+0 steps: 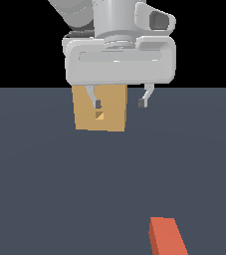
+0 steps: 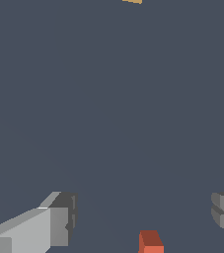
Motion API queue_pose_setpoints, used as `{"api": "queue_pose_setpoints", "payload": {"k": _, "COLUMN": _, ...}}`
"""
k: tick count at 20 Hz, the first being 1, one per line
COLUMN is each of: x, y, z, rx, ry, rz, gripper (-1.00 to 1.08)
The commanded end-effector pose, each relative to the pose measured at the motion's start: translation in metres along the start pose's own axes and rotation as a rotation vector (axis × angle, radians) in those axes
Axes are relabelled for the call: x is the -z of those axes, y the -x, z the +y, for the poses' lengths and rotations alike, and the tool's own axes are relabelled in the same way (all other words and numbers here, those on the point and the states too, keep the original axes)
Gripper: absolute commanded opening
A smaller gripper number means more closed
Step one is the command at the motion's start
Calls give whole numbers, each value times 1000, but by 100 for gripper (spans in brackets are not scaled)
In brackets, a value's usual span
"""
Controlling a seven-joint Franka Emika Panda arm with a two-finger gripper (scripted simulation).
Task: Insert the peg into the horizontal hole in a box.
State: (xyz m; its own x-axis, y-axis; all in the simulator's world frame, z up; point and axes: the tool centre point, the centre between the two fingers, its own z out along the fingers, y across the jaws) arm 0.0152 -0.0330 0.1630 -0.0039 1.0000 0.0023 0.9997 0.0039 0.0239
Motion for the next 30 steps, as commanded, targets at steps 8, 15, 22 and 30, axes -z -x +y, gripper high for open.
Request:
{"api": "queue_pose_setpoints", "payload": {"k": 8, "x": -33, "y": 102, "z": 12, "rx": -21, "ry": -8, "rz": -2, "gripper": 100}}
{"api": "queue_pose_setpoints", "payload": {"k": 15, "x": -59, "y": 185, "z": 22, "rx": -36, "ry": -14, "rz": -3, "gripper": 100}}
{"api": "queue_pose_setpoints", "payload": {"k": 22, "x": -80, "y": 250, "z": 29, "rx": -49, "ry": -19, "rz": -3, "gripper": 100}}
{"api": "queue_pose_setpoints", "payload": {"k": 30, "x": -93, "y": 291, "z": 35, "rx": -58, "ry": -23, "rz": -3, "gripper": 100}}
